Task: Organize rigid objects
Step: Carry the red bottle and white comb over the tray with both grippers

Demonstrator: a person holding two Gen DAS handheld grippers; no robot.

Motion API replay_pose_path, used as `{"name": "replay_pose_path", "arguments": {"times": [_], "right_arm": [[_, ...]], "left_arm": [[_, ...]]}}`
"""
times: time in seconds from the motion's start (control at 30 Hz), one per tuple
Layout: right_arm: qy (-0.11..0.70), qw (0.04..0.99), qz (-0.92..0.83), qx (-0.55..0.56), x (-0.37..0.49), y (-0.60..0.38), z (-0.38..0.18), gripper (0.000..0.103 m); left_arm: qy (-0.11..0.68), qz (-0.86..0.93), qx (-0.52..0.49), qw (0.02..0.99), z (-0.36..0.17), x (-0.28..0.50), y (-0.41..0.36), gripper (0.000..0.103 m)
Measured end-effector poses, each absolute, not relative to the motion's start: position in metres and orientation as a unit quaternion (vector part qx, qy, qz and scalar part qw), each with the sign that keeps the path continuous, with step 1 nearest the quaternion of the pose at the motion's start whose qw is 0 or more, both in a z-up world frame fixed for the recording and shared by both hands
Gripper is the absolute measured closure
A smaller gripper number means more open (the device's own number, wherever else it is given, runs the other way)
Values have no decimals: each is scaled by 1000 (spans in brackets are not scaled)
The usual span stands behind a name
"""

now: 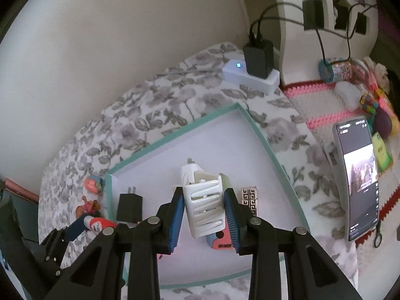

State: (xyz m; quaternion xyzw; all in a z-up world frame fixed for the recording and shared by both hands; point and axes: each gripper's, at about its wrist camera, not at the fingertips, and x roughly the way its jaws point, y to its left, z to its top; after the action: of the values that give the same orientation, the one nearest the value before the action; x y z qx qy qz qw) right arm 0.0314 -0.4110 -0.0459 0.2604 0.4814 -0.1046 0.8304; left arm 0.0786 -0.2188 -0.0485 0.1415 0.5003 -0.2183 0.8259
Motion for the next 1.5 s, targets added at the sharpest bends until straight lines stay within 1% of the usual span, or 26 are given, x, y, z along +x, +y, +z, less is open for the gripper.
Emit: {"name": "replay_pose_path", "arguments": {"times": [0.43,0.73,1.5], "right_arm": [[509,814,-99,260,41,-409,-64,69],[522,808,-96,256,45,-406,-71,69],[538,802,-102,238,48,-401,-76,69]], "left_arm": [[517,-212,174,811,-75,85,-250,24],[525,-213,179,805,-87,83,-254,24],[531,-207,180,802,-87,83,-253,24]]}}
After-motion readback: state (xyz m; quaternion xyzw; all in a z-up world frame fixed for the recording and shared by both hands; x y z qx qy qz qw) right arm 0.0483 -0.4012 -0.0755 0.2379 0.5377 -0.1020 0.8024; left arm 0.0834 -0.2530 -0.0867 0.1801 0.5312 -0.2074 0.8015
